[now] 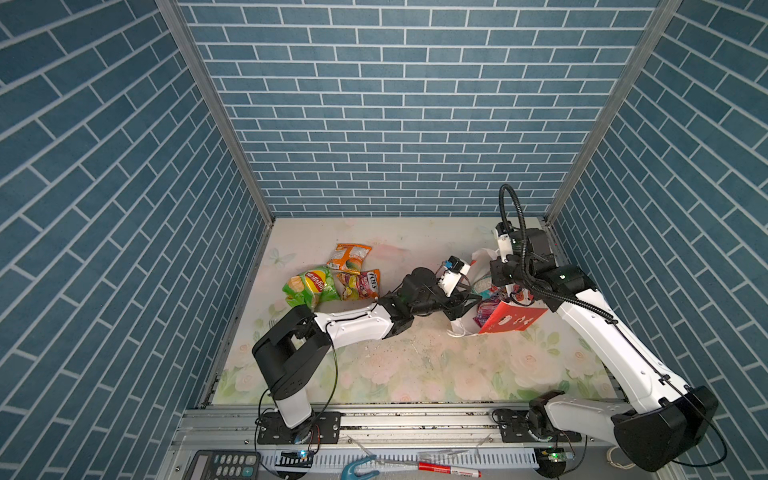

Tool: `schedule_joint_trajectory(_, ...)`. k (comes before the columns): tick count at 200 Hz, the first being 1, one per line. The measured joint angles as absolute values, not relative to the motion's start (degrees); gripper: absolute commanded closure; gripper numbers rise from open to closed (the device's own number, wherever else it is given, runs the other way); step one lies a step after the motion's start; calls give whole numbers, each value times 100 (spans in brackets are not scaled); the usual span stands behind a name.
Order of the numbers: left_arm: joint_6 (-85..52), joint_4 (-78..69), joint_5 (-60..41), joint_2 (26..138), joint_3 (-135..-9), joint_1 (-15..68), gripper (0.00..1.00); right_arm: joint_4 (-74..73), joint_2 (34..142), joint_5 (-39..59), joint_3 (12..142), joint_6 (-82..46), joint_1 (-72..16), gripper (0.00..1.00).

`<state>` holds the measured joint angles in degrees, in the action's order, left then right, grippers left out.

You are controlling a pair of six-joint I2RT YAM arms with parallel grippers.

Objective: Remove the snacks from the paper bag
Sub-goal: 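Move the empty left gripper back over the paper bag opening, then lower the left gripper into the bag onto the teal candy bag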

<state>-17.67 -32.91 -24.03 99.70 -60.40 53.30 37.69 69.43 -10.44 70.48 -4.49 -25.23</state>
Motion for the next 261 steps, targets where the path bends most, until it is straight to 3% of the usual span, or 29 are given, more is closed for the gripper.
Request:
schedule_joint_trajectory(43,-1605,-3715,-2547,10014,-6042,5360,47,3632,6943,-1026,6965,-460,-2523,100)
schedule_joint_trajectory(64,-1588,-3885,-2679,10287,-6154,5365,38,3625,6943,-1017,6963,-460,-2523,100)
schedule_joint_trajectory(149,-1494,-3935,-2617,11137,-6600,5411,30,3614,6945,-722,6963,-467,-2517,100)
schedule_joint_trajectory(219,-1452,-3820,-1933,11705,-7037,5454,22,3413,6936,-436,6818,-620,-2517,100)
schedule_joint_trajectory(233,-1446,-3798,-1723,11708,-7054,5463,18,3343,6906,-419,6759,-666,-2517,100)
schedule_joint_trajectory(246,-1439,-3802,-1542,11745,-7118,5472,1,3317,6866,-401,6711,-725,-2517,100)
schedule_joint_trajectory(261,-1476,-3804,-1413,11837,-7238,5478,0,3251,6836,-344,6637,-786,-2517,100)
